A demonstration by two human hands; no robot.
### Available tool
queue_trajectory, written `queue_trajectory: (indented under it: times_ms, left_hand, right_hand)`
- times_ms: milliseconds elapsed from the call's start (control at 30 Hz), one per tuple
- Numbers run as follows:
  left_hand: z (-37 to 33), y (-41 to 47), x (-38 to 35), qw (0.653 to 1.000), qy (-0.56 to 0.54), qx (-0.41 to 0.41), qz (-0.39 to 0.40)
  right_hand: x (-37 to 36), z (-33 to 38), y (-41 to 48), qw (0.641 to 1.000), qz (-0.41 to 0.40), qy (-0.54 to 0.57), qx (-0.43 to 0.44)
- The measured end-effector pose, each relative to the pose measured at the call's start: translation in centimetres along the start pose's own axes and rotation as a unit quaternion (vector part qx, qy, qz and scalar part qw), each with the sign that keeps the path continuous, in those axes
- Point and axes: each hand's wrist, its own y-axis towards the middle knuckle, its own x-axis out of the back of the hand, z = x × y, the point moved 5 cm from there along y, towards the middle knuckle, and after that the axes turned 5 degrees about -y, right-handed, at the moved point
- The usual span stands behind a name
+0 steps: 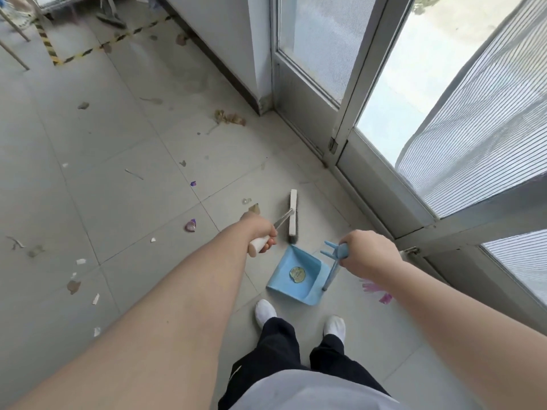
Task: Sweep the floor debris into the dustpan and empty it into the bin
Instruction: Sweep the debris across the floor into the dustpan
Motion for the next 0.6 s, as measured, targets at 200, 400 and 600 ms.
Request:
queue_trajectory:
  times_ms: [200, 400, 600]
  left_hand:
    - [1.2, 1.6, 9.4, 0.995, -0.079, 0.019, -0.062]
    - [4.4, 0.2, 17.2, 0.983, -0.119, 0.036, -0.138]
    - [3.1, -1.4, 18.2, 0.97, -0.168, -0.008, -0.178]
  right_hand:
    - [2.3, 3.6, 2.5, 1.0, -0.011, -0.005, -0.004]
    - [3.7, 7.5, 5.2, 1.0, -0.026, -0.004, 0.009]
    - [4.6, 10.0, 7.5, 0.999, -0.043, -0.004, 0.026]
